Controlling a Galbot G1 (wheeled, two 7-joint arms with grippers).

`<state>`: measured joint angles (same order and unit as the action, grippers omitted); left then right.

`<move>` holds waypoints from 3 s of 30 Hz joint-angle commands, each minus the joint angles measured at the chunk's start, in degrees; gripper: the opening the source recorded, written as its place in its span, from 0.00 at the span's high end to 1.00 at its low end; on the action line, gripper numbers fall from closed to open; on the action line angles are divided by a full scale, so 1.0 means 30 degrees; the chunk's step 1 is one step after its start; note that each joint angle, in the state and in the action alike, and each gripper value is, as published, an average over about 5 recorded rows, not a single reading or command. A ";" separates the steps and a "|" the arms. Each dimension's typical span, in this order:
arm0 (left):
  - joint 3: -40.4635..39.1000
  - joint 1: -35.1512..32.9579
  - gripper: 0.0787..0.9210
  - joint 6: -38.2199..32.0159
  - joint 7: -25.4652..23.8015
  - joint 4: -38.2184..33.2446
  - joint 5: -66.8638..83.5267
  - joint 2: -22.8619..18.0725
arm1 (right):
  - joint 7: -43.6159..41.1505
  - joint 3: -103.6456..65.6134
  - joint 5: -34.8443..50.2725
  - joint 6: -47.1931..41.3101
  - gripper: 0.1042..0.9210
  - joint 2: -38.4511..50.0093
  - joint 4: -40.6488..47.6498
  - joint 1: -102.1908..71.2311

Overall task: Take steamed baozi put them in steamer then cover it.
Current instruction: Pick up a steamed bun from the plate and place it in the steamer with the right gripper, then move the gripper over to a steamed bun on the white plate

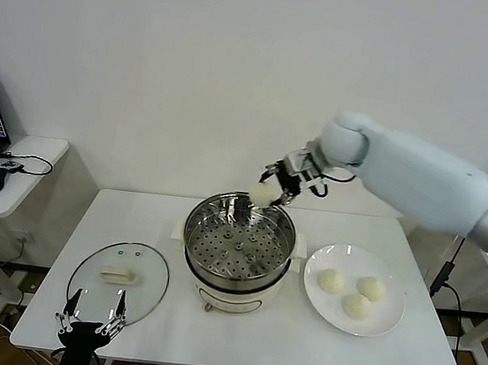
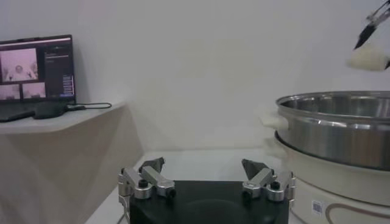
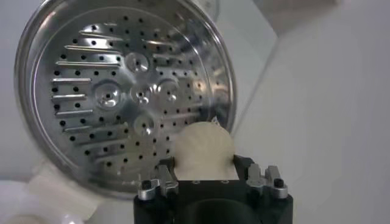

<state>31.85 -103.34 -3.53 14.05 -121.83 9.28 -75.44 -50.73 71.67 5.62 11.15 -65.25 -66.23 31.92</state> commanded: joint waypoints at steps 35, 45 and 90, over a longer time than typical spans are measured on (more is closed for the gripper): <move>0.0213 -0.0046 0.12 0.0131 0.0114 -0.0424 -0.0082 -0.0169 | 0.0730 0.1244 -0.1069 0.2056 0.12 -0.1590 0.0980 0.0317; 0.0293 0.0170 0.12 0.0661 0.0185 -0.0564 0.0063 0.0281 | -0.1380 0.1706 0.4563 -0.9472 0.12 0.5729 -0.7135 0.3919; 0.0847 0.0192 0.12 0.1015 0.0008 -0.0241 -0.0122 0.0567 | -0.0912 -0.7140 -0.3075 -0.7994 0.12 0.7616 -0.1376 -1.1214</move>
<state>34.21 -102.81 -0.44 14.06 -122.73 8.88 -73.69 -53.63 54.32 -1.64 -13.21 -37.36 -75.89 3.72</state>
